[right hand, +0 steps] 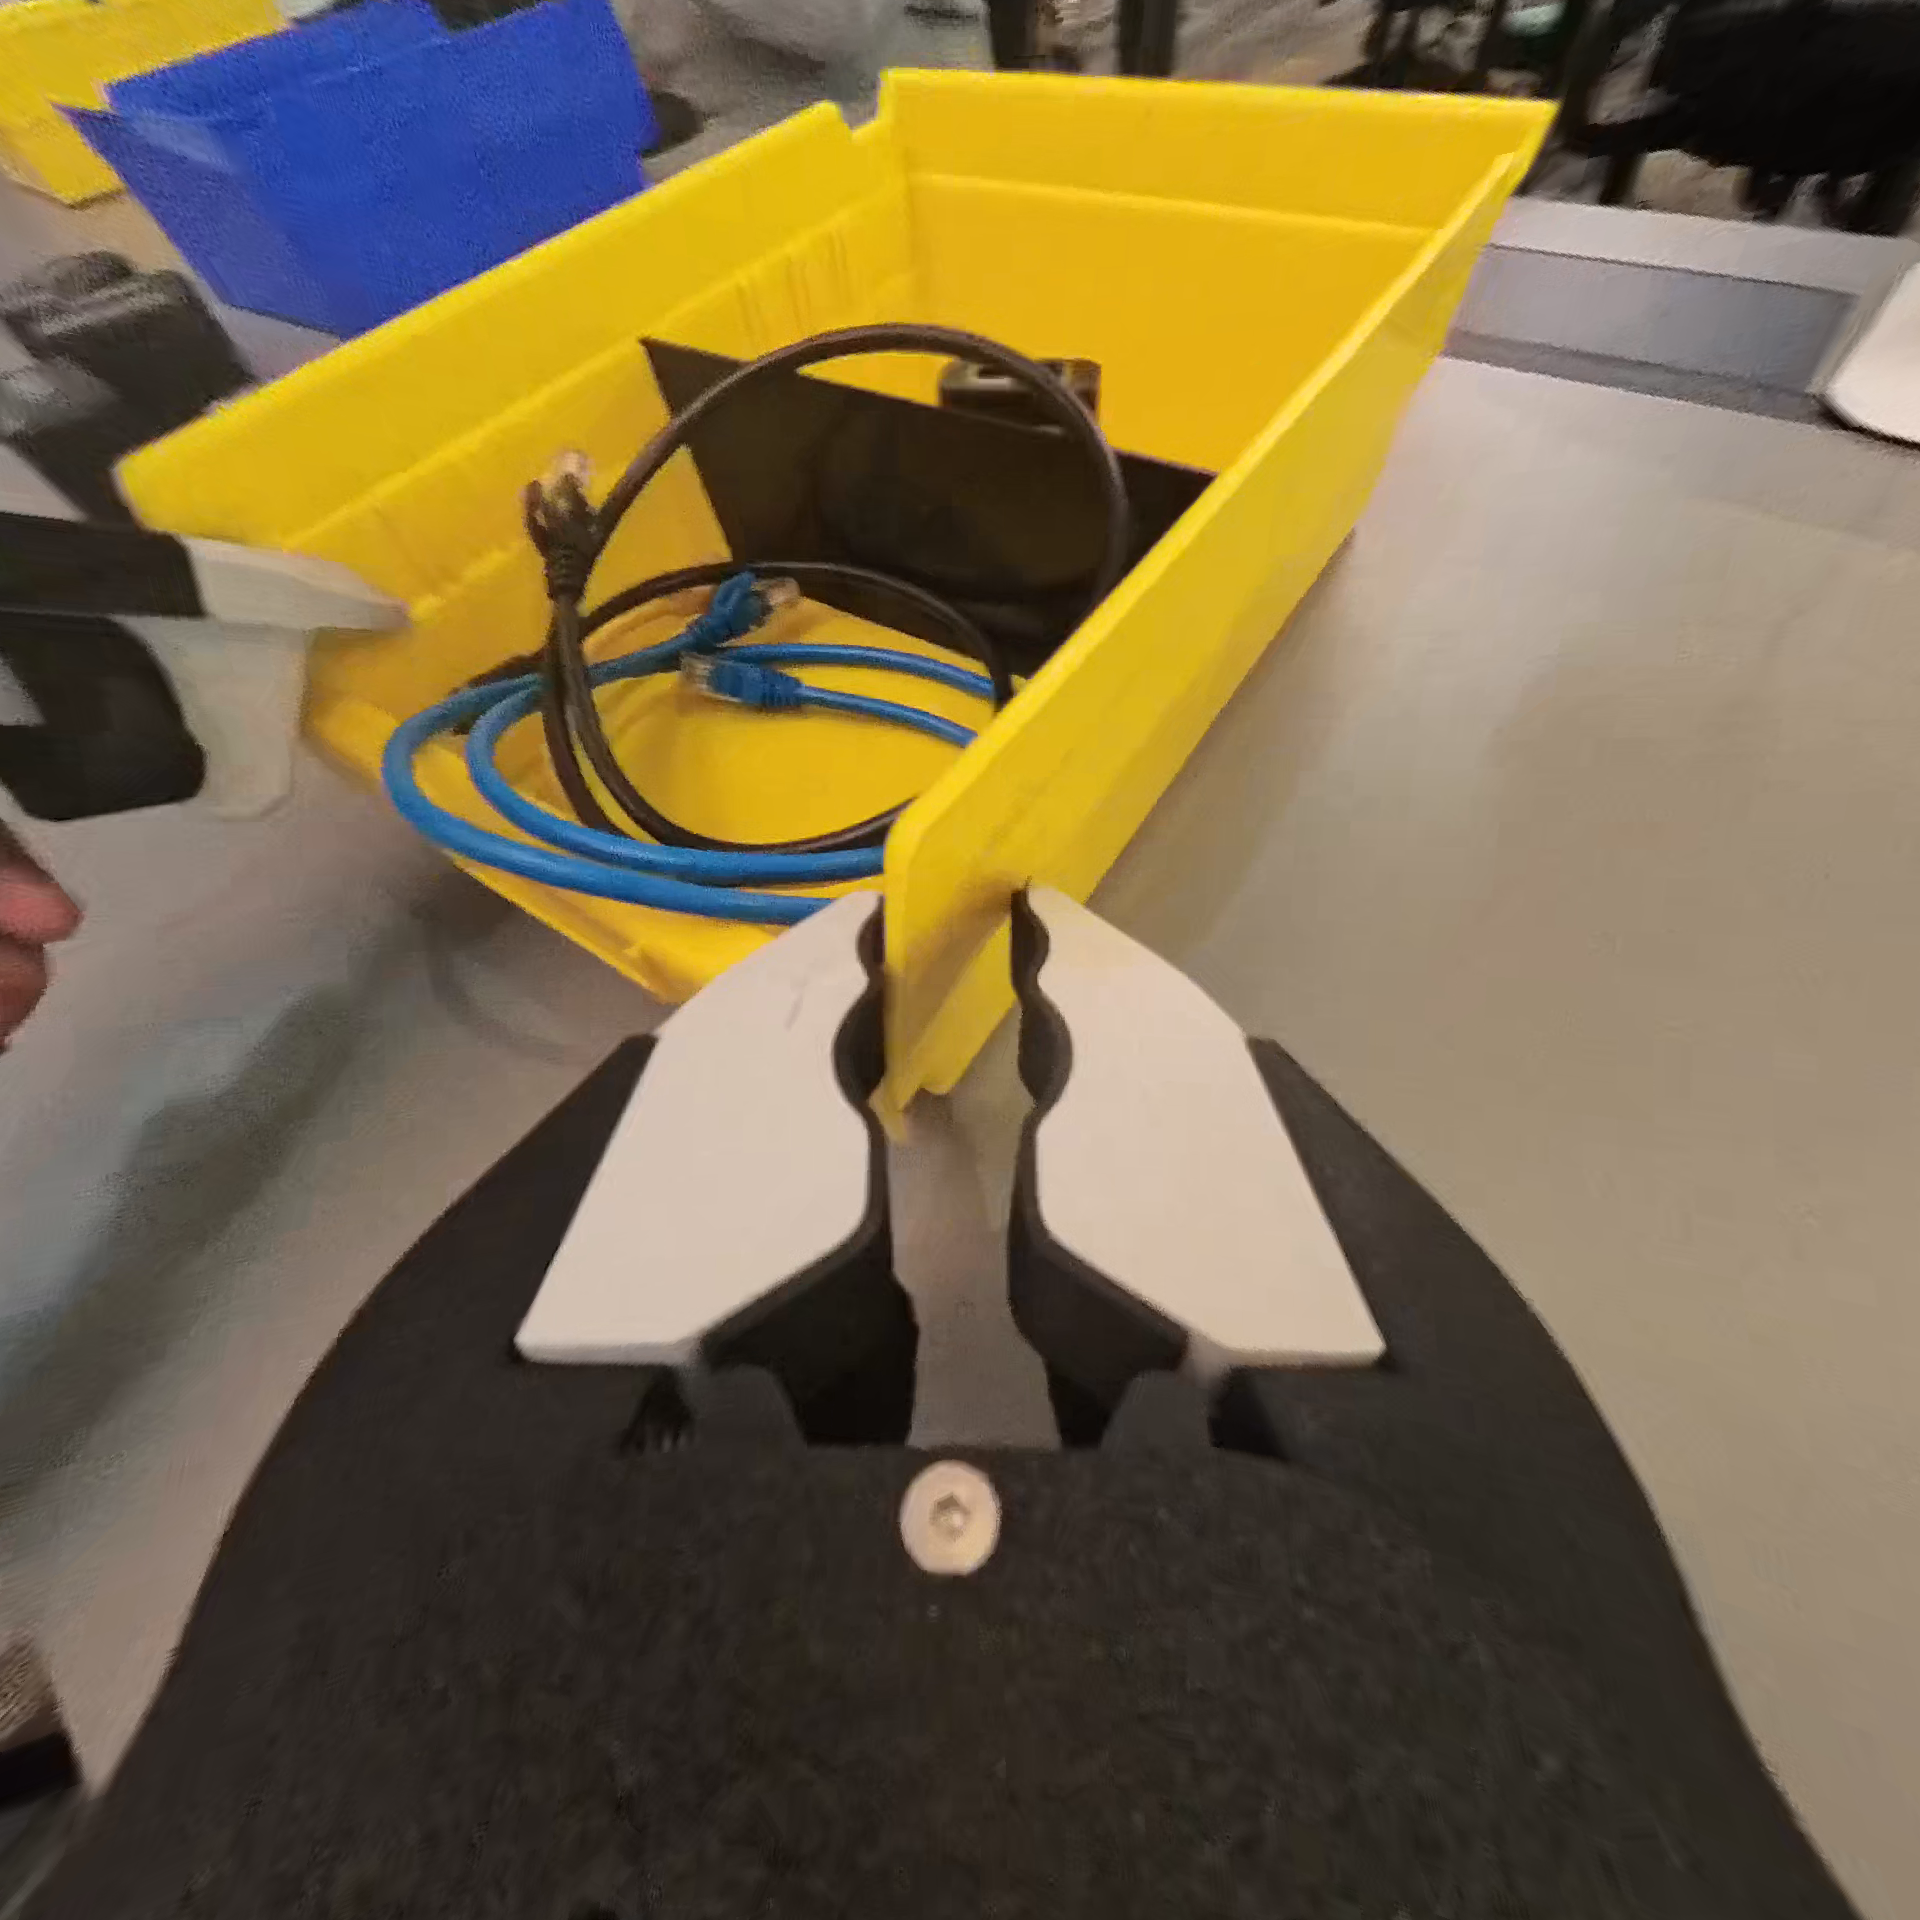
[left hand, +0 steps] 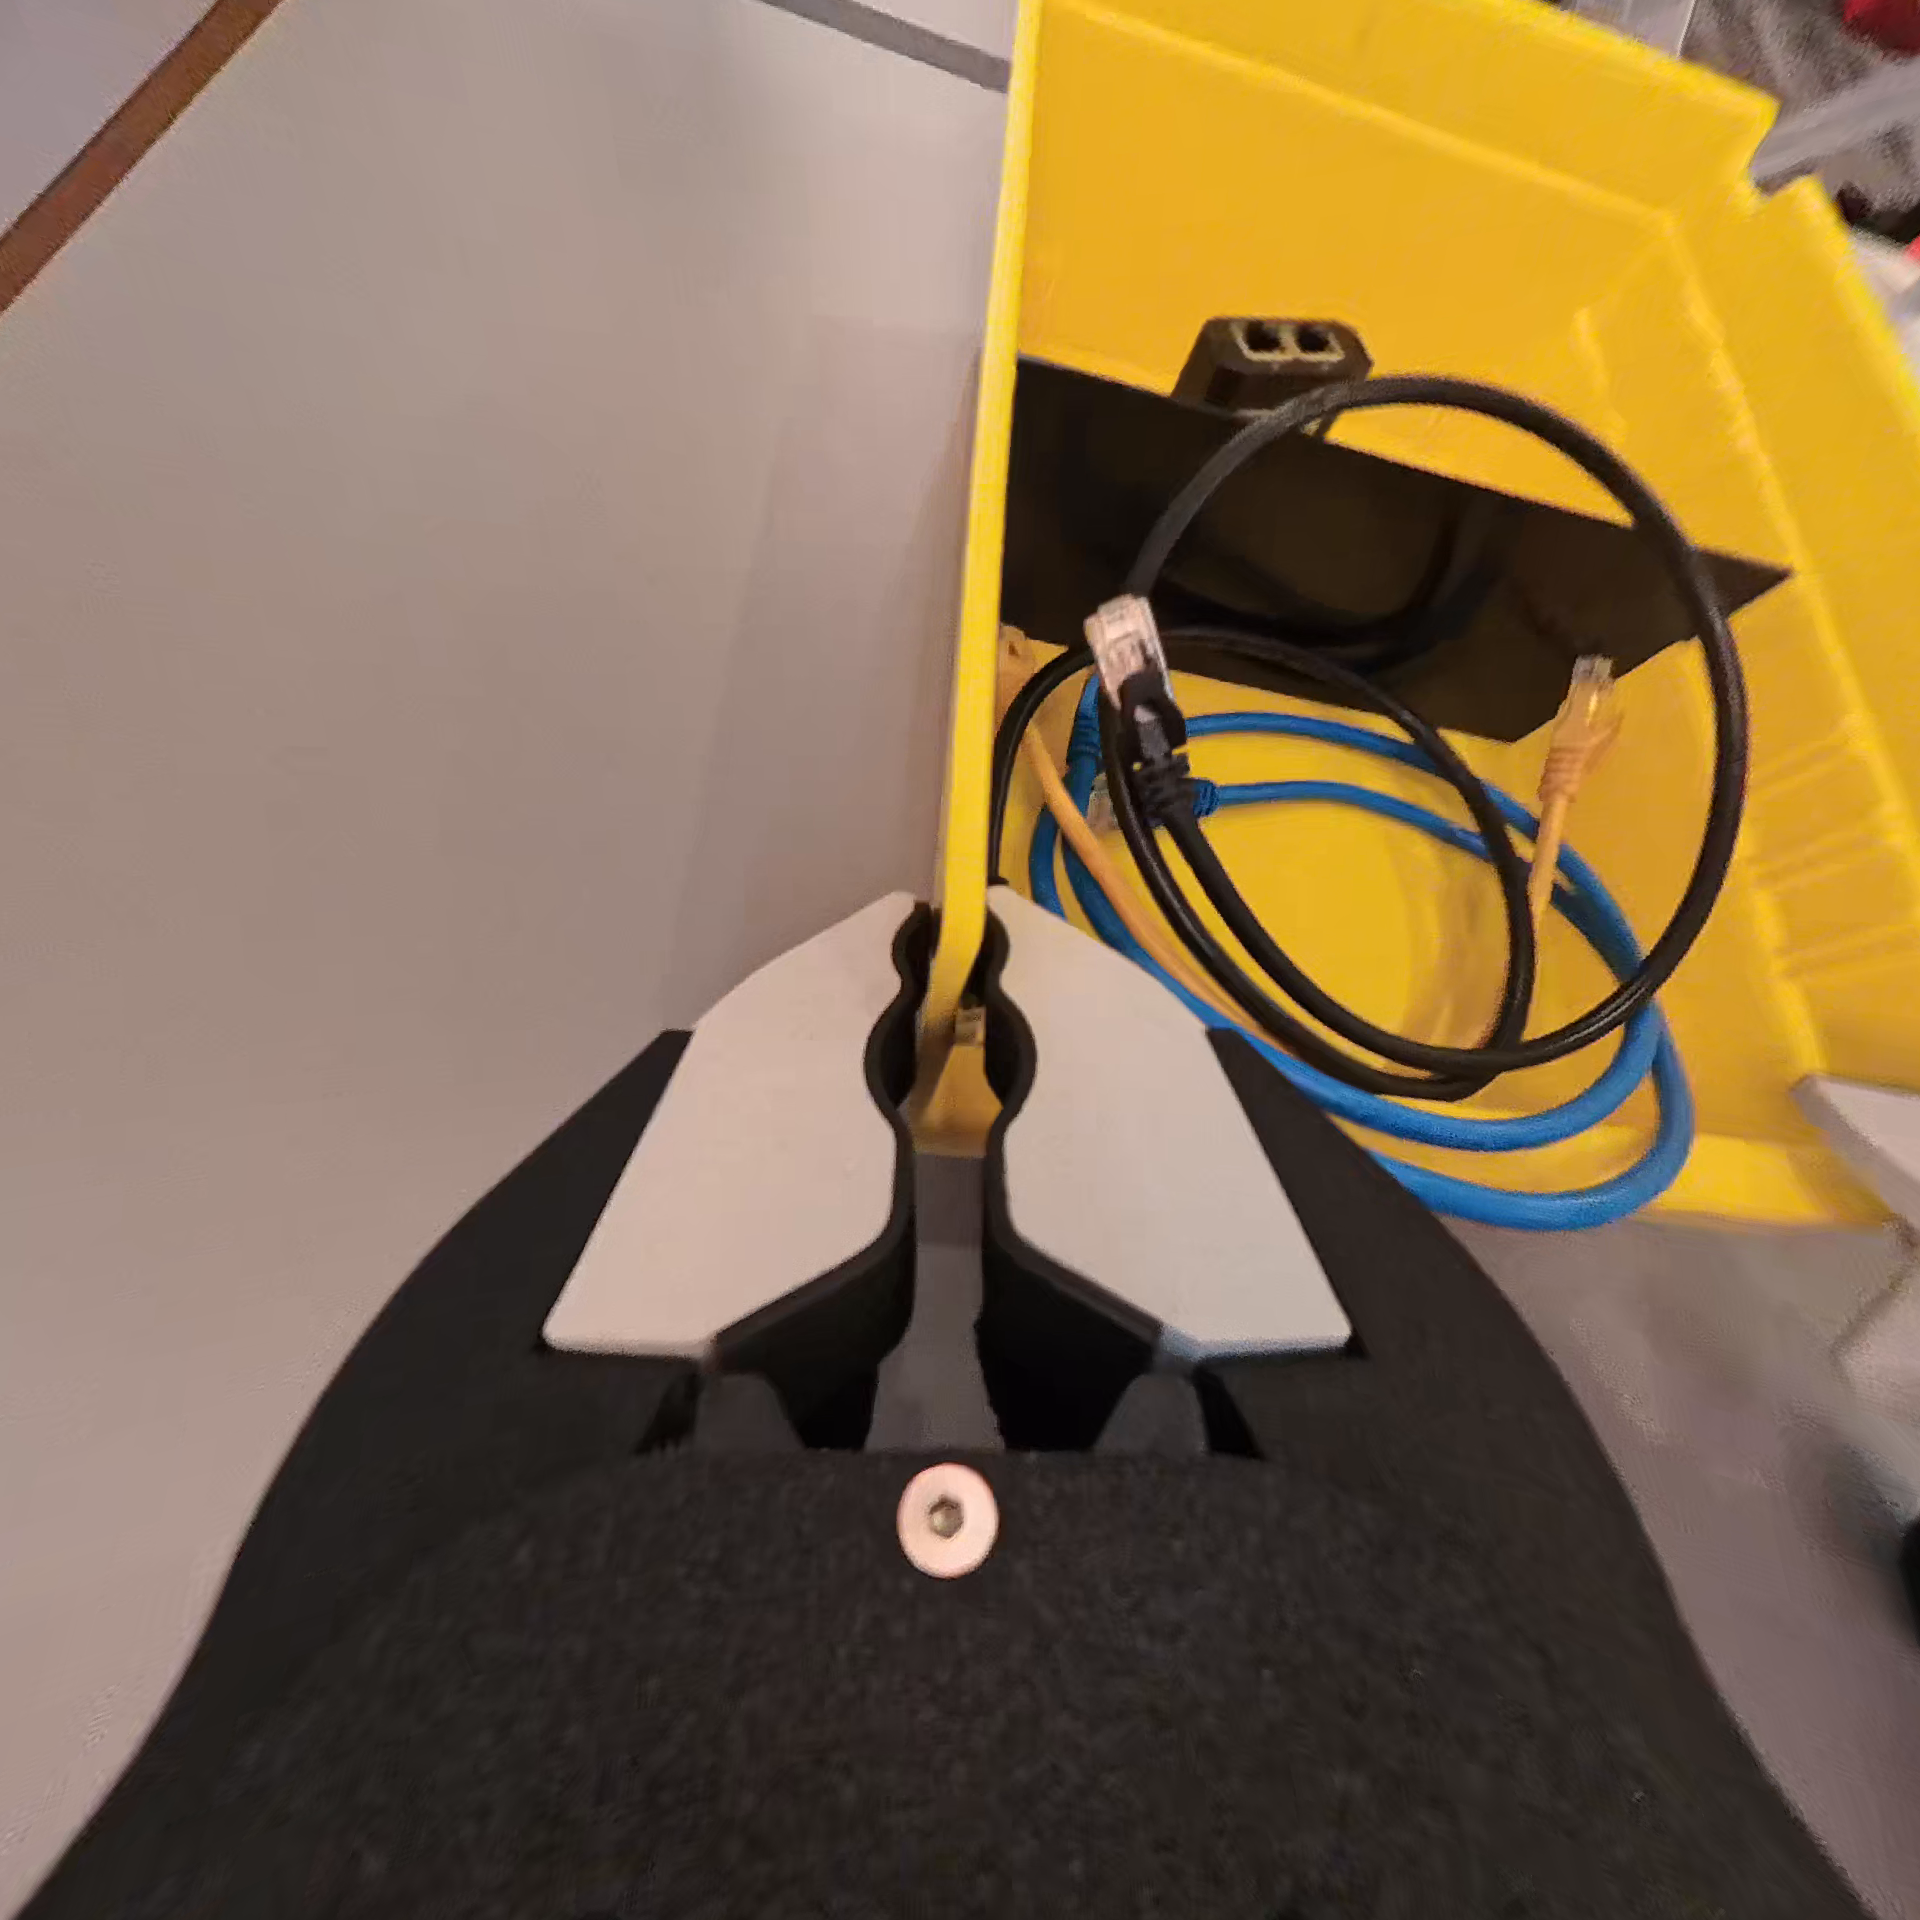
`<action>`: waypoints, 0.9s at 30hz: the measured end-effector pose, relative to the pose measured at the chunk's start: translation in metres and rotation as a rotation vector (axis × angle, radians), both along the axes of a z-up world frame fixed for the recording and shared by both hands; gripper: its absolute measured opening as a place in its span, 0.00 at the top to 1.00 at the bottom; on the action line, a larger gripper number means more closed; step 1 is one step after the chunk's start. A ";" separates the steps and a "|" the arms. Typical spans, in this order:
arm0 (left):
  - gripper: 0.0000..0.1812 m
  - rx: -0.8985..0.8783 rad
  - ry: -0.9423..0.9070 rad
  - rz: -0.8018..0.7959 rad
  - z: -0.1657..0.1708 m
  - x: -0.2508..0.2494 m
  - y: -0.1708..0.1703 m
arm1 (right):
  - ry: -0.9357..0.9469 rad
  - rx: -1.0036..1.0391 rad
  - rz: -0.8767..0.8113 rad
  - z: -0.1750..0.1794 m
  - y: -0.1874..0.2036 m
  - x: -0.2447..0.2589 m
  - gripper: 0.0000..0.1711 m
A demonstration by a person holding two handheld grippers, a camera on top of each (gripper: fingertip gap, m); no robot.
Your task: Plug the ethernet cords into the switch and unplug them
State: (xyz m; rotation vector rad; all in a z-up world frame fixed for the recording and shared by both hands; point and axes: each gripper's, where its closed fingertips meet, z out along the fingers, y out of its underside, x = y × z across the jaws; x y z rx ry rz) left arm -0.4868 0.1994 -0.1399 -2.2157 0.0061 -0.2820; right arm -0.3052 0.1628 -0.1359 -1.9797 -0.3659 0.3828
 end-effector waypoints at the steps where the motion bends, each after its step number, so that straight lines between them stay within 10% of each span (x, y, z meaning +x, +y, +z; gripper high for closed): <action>1: 0.95 0.007 -0.036 0.021 0.002 0.000 -0.002 | 0.045 -0.014 0.076 0.002 -0.004 0.000 0.86; 3: 0.79 0.019 -0.118 0.068 0.007 0.000 -0.011 | 0.129 -0.057 0.181 0.010 -0.017 0.013 0.91; 7: 0.79 0.176 -0.236 0.118 0.038 0.000 -0.031 | 0.184 0.007 0.256 0.034 -0.050 0.075 0.96; 18: 0.75 0.410 -0.162 -0.296 0.077 0.114 -0.078 | -0.126 0.124 -0.143 0.023 -0.120 0.309 0.91; 27: 0.64 0.349 0.114 -0.547 0.044 0.204 -0.081 | 0.029 0.039 -0.155 0.010 -0.119 0.323 0.80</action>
